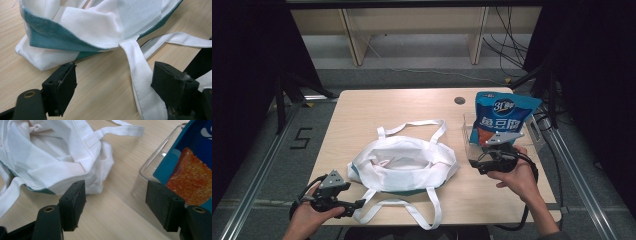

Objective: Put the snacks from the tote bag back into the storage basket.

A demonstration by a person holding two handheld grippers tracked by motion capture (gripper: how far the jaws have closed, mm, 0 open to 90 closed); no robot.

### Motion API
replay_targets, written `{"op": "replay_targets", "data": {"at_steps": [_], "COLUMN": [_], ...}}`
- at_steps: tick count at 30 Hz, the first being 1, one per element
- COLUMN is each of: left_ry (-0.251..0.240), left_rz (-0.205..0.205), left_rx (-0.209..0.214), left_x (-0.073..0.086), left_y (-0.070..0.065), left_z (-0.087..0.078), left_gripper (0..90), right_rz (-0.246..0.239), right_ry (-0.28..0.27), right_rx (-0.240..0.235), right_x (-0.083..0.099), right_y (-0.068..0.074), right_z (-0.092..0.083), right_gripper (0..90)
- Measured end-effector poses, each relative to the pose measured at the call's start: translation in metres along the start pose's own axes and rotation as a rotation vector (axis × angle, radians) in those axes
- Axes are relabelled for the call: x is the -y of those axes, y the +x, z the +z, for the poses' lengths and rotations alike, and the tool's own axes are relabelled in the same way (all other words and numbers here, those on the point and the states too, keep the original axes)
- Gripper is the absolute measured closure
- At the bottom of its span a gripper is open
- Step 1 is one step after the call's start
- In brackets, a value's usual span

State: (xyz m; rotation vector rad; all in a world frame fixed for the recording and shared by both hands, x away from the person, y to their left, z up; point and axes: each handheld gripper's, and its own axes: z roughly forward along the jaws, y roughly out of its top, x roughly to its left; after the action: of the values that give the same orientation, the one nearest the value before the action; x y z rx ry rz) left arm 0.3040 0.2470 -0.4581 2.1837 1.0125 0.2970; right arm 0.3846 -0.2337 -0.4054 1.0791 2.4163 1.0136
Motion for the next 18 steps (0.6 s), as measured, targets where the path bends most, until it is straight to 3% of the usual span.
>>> {"op": "replay_targets", "data": {"at_steps": [2,3,5,10,11,12,15,16,18], "left_ry": [-0.005,-0.002,0.000,0.000,0.001,0.002,0.003,0.004,0.004], "left_rz": [-0.001,0.020,0.000,-0.001,0.003,0.019,0.013,0.015,0.013], "left_rx": [0.005,0.006,-0.001,0.007,0.006,-0.002,-0.001,-0.001,-0.001], "left_x": [0.000,0.000,0.000,0.000,0.000,0.000,0.000,0.000,0.000], "left_y": [0.000,0.001,0.000,0.000,0.000,0.001,0.000,0.000,0.000], "left_z": [0.000,-0.001,0.000,0.000,0.000,0.000,0.000,0.000,0.000], "left_gripper": [19.3,19.3,19.3,19.3,19.3,19.3,19.3,19.3,19.3], "right_rz": [-0.004,-0.009,-0.010,-0.009,-0.041,0.000,-0.019,-0.018,-0.029], "right_ry": [0.010,0.010,-0.001,-0.005,-0.020,0.003,0.014,-0.004,0.025], "right_rx": [-0.011,-0.013,-0.010,-0.020,-0.026,-0.034,-0.042,-0.031,-0.041], "right_x": [0.002,0.003,0.006,0.015,0.016,0.018,0.025,0.028,0.031], "right_y": [0.003,0.005,0.009,0.018,0.017,0.021,0.026,0.029,0.032], "right_z": [0.001,0.002,0.004,0.006,0.007,0.006,0.009,0.012,0.012], "right_gripper": [32.2,31.9,31.5,31.1,30.9,30.7,29.5,29.3,28.5]}}
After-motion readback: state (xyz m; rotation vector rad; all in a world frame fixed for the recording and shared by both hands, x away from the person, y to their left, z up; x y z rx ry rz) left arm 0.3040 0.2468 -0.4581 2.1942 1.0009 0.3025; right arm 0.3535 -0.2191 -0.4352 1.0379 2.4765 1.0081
